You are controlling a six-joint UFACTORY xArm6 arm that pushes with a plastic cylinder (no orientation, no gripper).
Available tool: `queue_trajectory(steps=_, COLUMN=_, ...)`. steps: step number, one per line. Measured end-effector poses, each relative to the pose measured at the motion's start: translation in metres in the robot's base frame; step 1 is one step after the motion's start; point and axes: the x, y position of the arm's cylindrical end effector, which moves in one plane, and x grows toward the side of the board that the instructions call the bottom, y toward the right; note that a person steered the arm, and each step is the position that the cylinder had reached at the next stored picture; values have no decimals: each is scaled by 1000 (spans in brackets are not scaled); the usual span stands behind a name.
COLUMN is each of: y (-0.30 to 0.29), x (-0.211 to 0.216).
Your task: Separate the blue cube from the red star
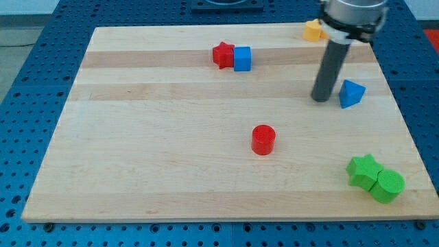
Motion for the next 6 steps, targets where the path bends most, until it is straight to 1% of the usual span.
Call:
queue_trajectory(steps=1, y=-5, x=-47)
queue_trajectory(steps=2, y=-37, x=-109)
queue_trajectory(steps=3, y=-95, x=-142)
queue_trajectory(steps=4, y=-146, x=-144)
queue_trajectory(steps=5, y=-163, x=-125)
queue_trajectory(steps=6, y=-148, x=-104)
